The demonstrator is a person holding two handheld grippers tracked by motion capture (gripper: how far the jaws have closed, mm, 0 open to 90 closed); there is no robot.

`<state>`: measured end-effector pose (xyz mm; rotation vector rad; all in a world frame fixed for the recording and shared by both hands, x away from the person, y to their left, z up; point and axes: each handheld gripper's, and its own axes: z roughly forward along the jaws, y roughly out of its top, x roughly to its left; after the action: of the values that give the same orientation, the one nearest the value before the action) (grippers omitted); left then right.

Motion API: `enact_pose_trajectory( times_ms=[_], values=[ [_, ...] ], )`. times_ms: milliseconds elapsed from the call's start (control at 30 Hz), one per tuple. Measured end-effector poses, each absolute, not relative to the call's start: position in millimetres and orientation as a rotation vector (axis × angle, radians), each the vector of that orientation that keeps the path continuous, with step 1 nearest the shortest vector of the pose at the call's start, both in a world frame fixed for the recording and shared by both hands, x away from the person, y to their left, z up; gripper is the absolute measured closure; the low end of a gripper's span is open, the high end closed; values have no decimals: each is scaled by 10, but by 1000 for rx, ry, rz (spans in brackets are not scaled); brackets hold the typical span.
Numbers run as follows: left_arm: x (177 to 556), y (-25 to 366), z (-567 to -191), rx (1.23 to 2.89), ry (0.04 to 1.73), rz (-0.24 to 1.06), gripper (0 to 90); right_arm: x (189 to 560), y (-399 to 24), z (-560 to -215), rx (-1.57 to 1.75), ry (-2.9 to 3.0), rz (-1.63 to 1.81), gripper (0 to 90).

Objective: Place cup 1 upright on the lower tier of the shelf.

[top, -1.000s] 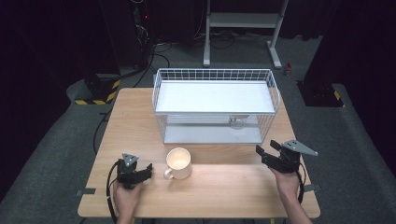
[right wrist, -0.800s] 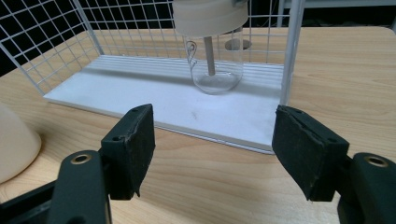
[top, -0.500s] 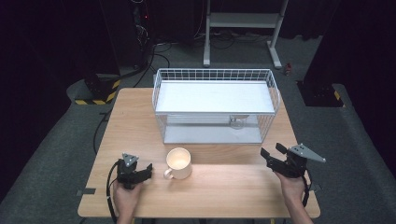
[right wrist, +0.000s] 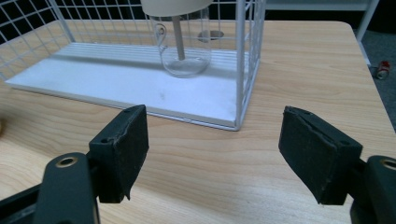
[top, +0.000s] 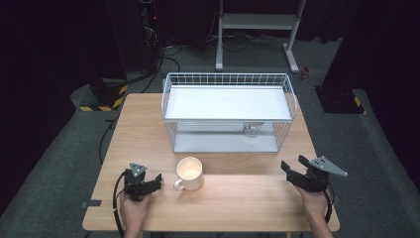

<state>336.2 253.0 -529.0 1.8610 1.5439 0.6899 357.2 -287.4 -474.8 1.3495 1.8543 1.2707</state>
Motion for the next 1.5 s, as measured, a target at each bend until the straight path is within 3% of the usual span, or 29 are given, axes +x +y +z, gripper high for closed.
enact_pose_trajectory(
  times_ms=[1033,1500],
  values=[
    [3362,2530,-5290,1861,1544,690,204,3581,-2904,-5189,1449,1944,1036,245],
    [3369,2533,-5291,1864,1539,689,199,3641,-2860,-5219,1429,2023,883,244]
  ],
)
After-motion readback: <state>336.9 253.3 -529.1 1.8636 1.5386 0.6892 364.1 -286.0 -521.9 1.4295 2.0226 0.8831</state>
